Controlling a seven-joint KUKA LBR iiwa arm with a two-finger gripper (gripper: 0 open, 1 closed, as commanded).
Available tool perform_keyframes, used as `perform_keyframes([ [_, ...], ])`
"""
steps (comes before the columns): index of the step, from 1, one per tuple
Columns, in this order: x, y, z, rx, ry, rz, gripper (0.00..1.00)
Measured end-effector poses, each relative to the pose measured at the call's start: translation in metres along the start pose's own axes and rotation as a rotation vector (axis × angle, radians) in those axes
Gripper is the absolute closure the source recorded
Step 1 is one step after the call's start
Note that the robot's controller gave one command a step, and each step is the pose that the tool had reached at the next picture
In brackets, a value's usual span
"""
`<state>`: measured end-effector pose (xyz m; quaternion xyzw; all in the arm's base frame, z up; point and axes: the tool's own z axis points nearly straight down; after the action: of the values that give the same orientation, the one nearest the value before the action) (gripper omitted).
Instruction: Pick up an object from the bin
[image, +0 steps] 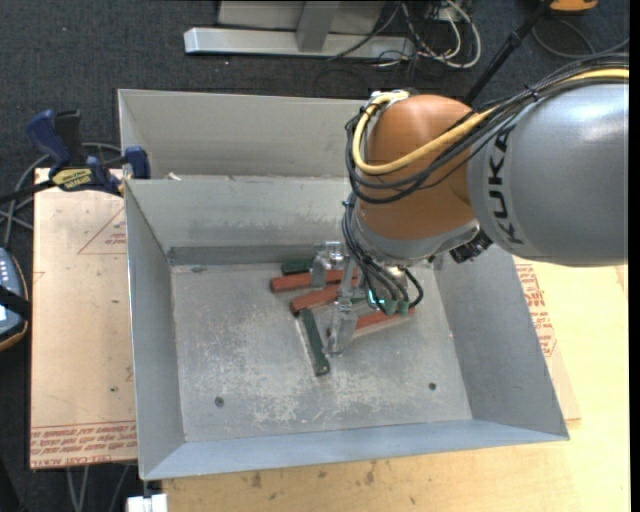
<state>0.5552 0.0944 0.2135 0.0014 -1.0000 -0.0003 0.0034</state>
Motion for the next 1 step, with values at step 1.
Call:
perform_keyframes([
  [1,-0.0552,-0.0558,0.1032,0.002,-0.003,-0.101,0.00],
])
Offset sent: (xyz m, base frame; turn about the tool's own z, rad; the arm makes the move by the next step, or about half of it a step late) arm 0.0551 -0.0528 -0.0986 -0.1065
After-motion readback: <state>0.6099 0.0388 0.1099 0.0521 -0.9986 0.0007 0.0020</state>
